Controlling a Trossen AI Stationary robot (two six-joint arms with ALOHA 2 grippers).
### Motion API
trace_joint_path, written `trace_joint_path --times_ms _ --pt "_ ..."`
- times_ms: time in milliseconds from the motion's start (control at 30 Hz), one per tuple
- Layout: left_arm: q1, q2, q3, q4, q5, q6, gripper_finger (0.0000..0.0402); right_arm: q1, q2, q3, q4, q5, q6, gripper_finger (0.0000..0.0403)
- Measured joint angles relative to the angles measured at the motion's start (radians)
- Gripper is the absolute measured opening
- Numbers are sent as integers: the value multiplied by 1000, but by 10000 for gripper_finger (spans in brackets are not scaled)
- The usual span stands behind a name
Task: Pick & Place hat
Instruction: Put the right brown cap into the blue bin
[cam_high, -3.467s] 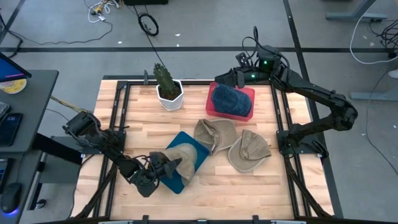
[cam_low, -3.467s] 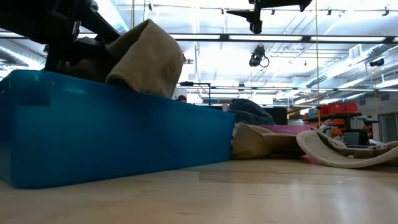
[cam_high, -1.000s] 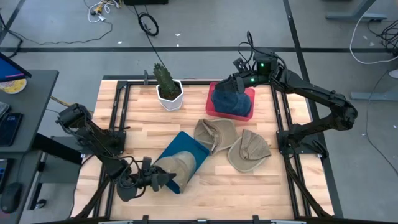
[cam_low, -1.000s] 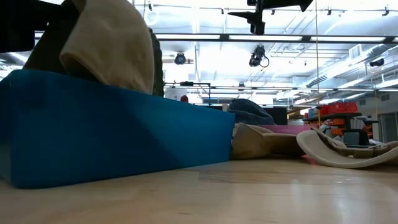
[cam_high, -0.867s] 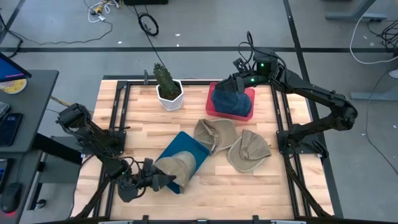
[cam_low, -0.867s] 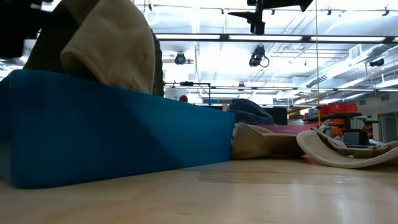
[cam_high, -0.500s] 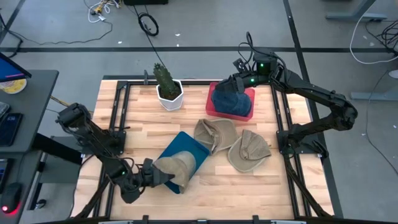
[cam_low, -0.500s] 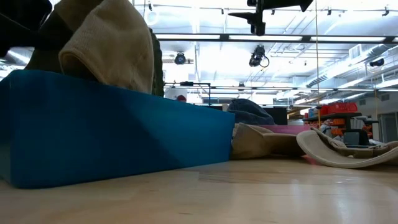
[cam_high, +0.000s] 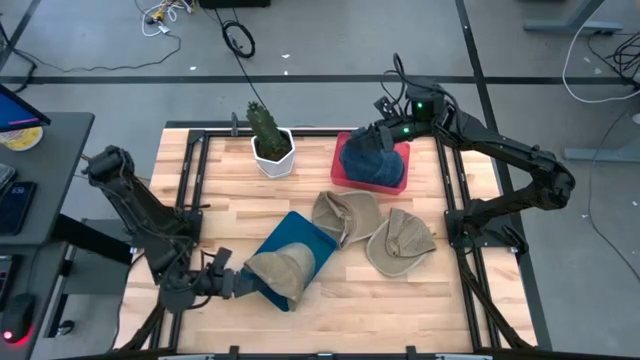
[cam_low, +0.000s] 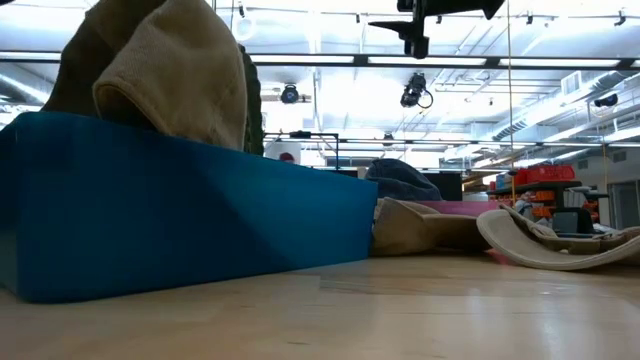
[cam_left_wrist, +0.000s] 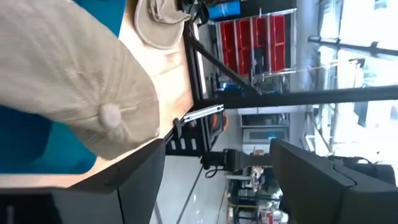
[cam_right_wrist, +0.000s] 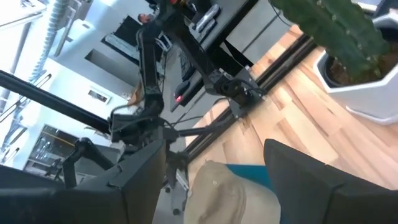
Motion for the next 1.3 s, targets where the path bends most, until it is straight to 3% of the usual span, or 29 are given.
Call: trace_joint_path --times_ms 267,367,567,767,900,1300 --pt "28 -51 0 -55 -14 60 291 28 -3 0 -166 -124 -13 275" --pt "66 -73 0 -83 -44 105 290 53 -17 0 -283 -110 -57 275" --pt "165 -121 0 -88 -72 261 290 73 -34 0 -597 92 -136 275" --pt "259 -150 0 -83 -72 394 290 147 -46 0 -937 339 -111 275" --pt "317 -153 0 -81 -72 432 290 254 -49 0 -1065 479 31 275" --pt "423 -153 0 -73 -38 486 291 605 -61 0 -1139 679 515 275"
